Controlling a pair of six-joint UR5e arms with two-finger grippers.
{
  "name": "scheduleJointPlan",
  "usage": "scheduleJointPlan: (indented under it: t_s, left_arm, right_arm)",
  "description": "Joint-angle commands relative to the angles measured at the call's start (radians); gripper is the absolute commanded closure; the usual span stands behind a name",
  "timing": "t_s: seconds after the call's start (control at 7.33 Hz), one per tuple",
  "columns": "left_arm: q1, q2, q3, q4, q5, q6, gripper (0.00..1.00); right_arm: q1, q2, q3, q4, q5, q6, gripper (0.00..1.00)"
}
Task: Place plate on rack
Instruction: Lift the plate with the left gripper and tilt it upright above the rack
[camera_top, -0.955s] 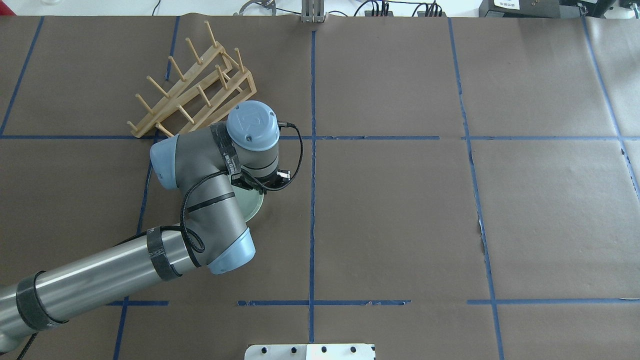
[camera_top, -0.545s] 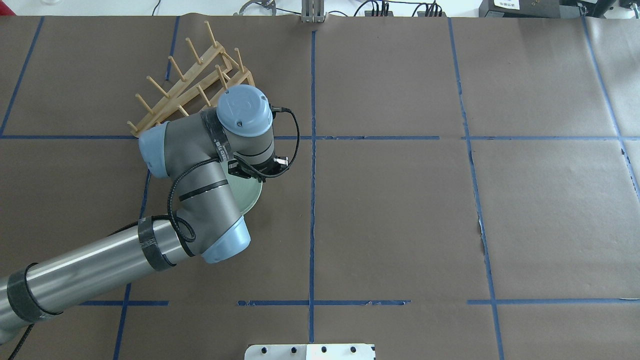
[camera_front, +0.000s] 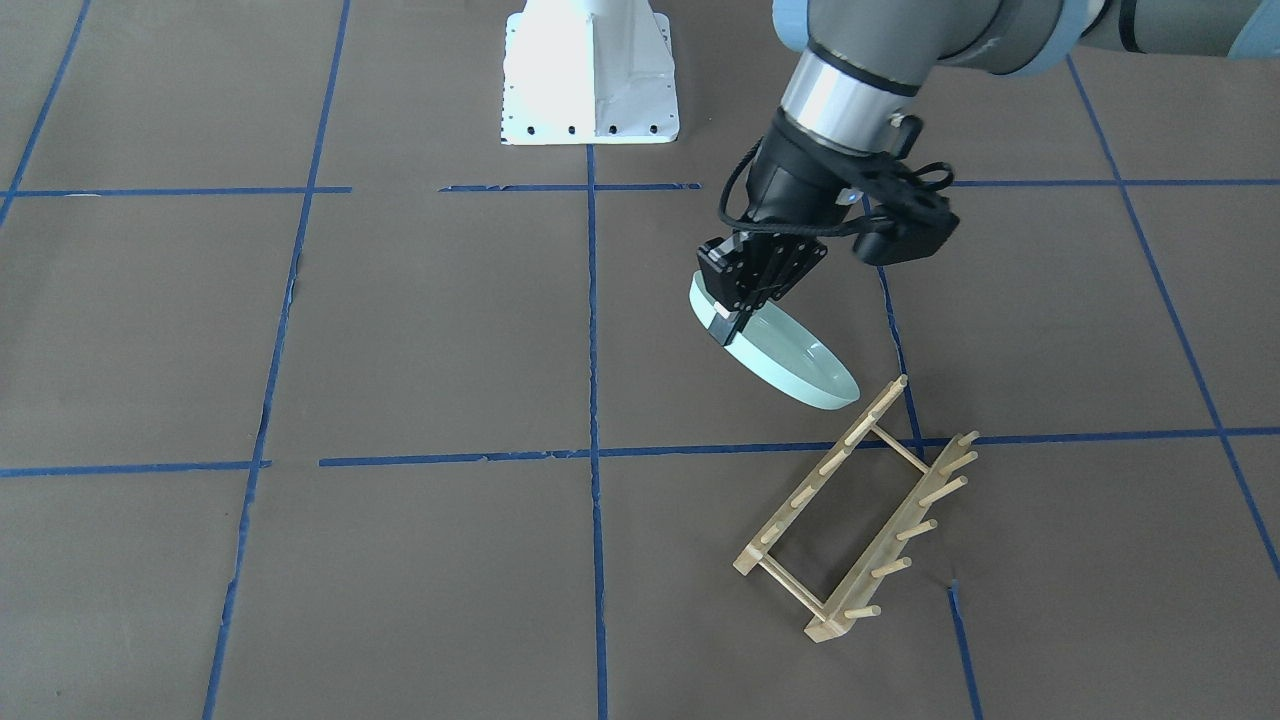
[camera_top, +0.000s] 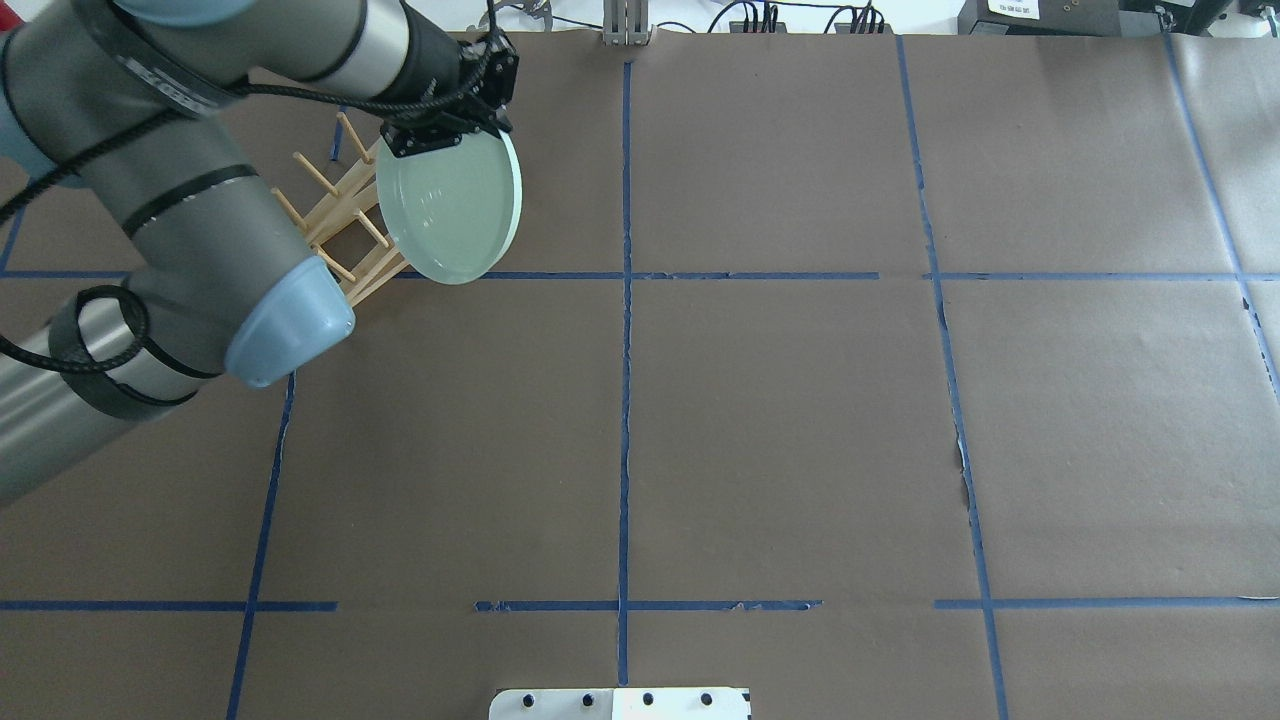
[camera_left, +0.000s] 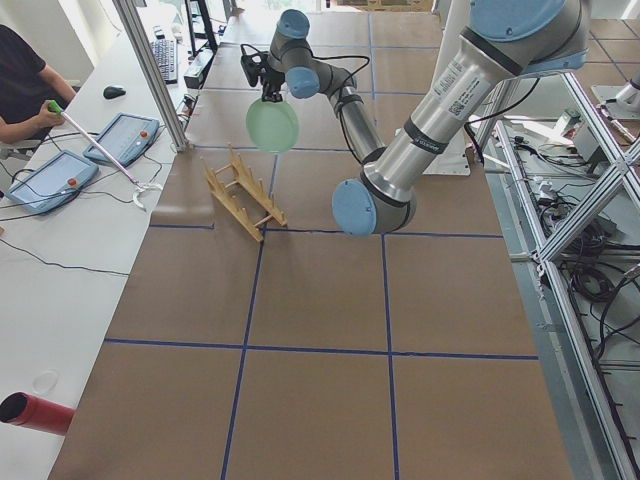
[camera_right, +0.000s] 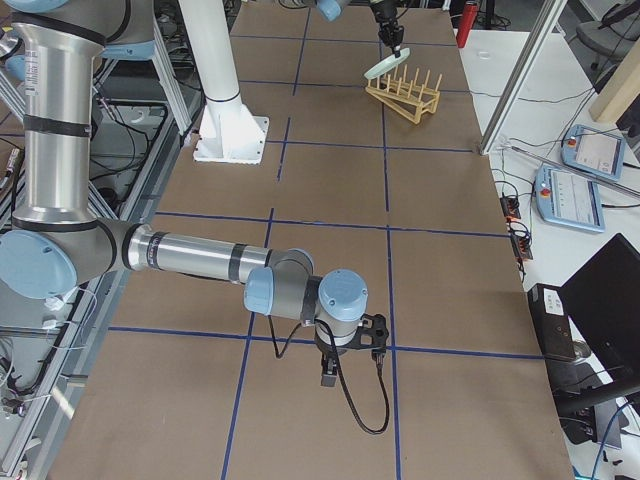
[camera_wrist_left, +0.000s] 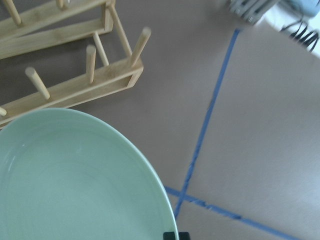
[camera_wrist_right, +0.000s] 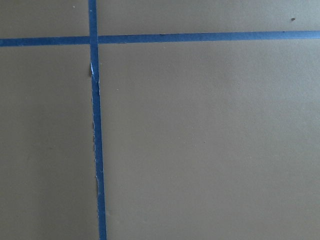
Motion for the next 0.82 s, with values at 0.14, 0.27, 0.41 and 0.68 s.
scheduleJointPlan:
  t_s: [0.14, 0.27, 0.41, 0.68]
  left_arm:
    - [-0.096, 0.150, 0.118, -0.574, 0.153, -0.197, 1.00]
    - [-0.123, 0.150, 0.157, -0.656, 0.163, -0.199, 1.00]
    - [-0.143, 0.153, 0.171, -0.675, 0.165, -0.198, 1.00]
    - [-0.148, 0.140, 0.301, -0.848, 0.250, -0.204, 1.00]
  right_arm:
    - [0.000, 0.000, 0.000, 0.000, 0.000, 0.000, 0.00]
    - [0.000, 0.000, -0.001, 0.000, 0.000, 0.000, 0.00]
    - [0.000, 0.000, -0.001, 0.000, 0.000, 0.000, 0.00]
    - [0.000, -0.001, 0.000, 0.000, 0.000, 0.000, 0.00]
